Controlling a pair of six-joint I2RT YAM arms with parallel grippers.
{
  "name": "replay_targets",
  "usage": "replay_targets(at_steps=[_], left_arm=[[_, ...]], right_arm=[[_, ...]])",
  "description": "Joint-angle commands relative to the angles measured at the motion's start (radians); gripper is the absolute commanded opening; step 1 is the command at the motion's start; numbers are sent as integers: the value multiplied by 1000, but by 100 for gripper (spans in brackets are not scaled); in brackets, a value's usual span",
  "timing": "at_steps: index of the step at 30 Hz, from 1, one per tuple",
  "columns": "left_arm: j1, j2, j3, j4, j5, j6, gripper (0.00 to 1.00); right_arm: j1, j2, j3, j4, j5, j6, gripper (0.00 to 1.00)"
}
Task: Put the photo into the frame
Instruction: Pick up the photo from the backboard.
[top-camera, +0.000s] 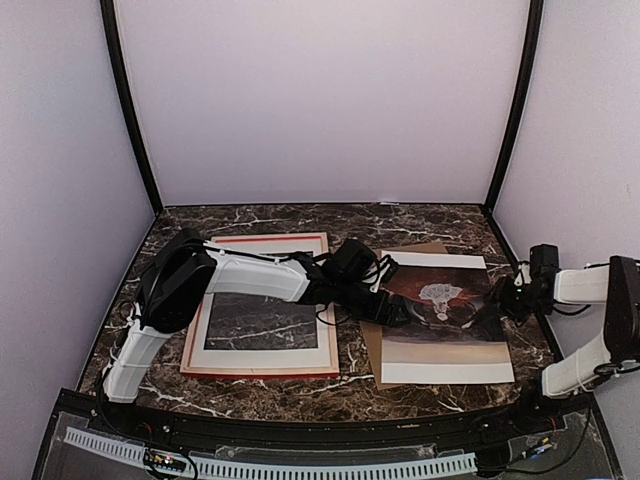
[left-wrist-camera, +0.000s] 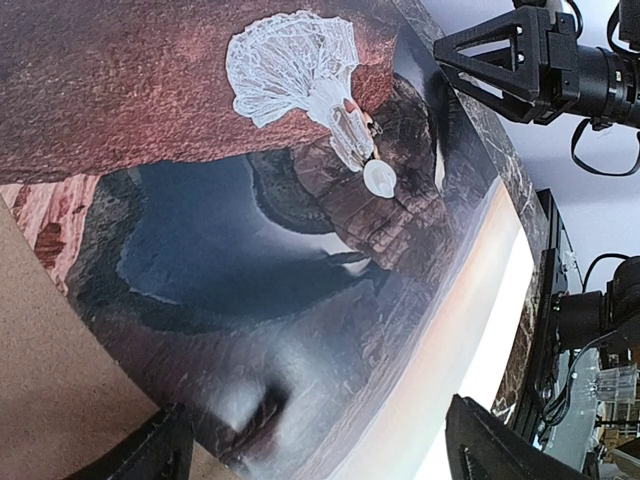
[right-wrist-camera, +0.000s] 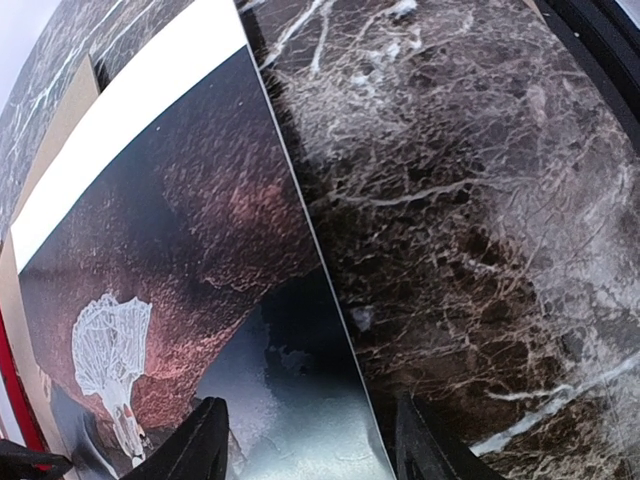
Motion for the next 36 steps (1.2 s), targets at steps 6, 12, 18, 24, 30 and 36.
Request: replay_targets(at_steps=[6,12,18,24,30,36], left_arm=[[-6,0,-43,-78,-25,-18,91],[-6,0,-46,-73,-24,-23,90],[-6,-1,-48,-71,-21,-25,91],[-7,-9,-54,-69,-25,-27,91],[-6,-23,-60,-70,-30,-24,91],[-4,-27,-59,-75,-31,-21,91]], right_arm=[[0,-11,-33,-24,-87,9,46],[0,-106,-25,-28,-125,-1,38],[0,-147,-21,-31,-163,-3,32],[0,-137,-20,-42,-171,-7,25],[1,-114,-21,-42,-91,-16,20],[3,-92,-26,-15,-84,-31,20]])
